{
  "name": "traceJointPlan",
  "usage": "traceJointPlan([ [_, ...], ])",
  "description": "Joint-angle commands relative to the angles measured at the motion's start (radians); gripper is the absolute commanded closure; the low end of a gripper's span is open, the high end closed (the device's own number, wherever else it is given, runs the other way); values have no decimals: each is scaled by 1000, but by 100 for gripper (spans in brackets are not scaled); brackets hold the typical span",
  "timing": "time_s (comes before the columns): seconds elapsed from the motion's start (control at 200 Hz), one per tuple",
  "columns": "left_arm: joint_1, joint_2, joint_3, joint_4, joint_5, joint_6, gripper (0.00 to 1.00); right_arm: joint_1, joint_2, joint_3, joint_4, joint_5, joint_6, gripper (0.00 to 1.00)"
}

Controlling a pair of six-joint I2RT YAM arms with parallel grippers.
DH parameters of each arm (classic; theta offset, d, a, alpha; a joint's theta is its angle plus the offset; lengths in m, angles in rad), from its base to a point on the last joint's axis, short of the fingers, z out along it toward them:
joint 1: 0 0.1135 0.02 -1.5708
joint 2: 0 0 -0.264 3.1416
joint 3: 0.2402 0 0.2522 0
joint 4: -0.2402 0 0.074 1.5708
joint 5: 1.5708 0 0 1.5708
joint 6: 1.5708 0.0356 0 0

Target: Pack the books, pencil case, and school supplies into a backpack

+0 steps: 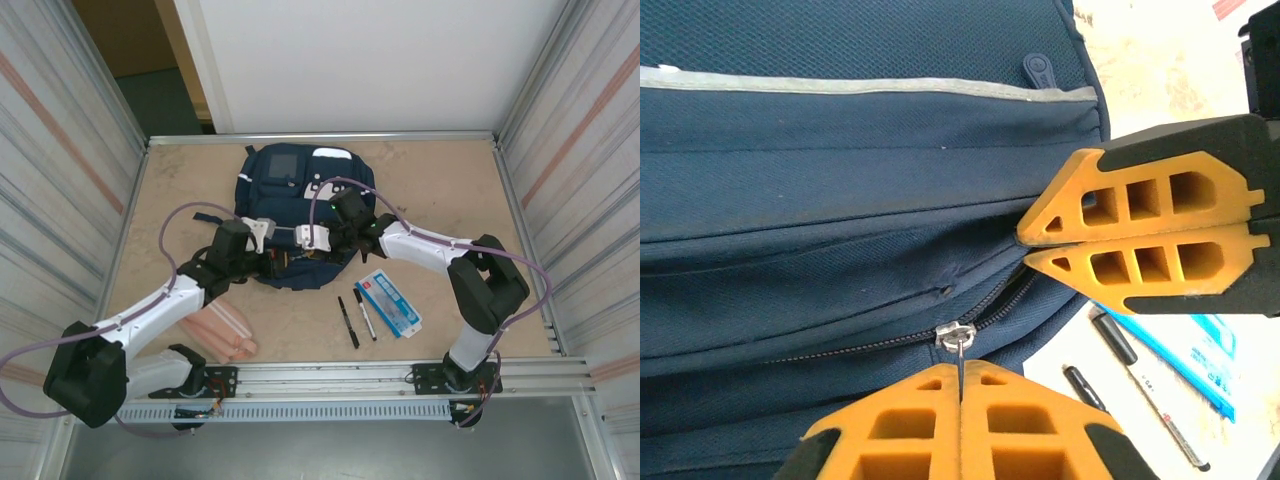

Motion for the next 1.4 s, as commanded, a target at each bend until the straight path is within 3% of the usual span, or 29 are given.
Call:
traceJointPlan([
  [0.0, 8, -50, 4, -78, -129, 7, 100, -53, -64, -19, 16, 0, -12, 100],
  [0.065, 44, -61, 5, -108, -196, 15, 100, -85, -89, -37, 17, -29, -39, 100],
  [0.195, 117, -76, 9, -118, -206, 35, 100, -146, -131, -41, -26, -42, -62, 100],
  [0.376, 107, -47, 6, 11, 28, 55, 100, -206, -128, -47, -29, -79, -13, 100],
  [0.461, 78, -24, 18, 47, 93, 21, 100, -204, -108, 19, -137, -139, 47, 86],
  [0.546, 33, -10, 59, 32, 96, 27, 100, -178, -127, -9, -118, -158, 59, 73],
  [0.797, -34, 57, 116, 81, 119, -19, 100, -65, -151, -47, -66, -172, 100, 64],
  [1.097, -53, 102, 123, 111, 120, -61, 100, -79, -80, -16, -151, -175, 32, 69],
  [1.298, -53, 78, 107, 117, 113, -47, 100, -74, -50, -6, -202, -94, -12, 66],
  [1.393, -52, 75, 103, 120, 93, -67, 100, -65, -44, 17, -248, -51, -49, 83],
])
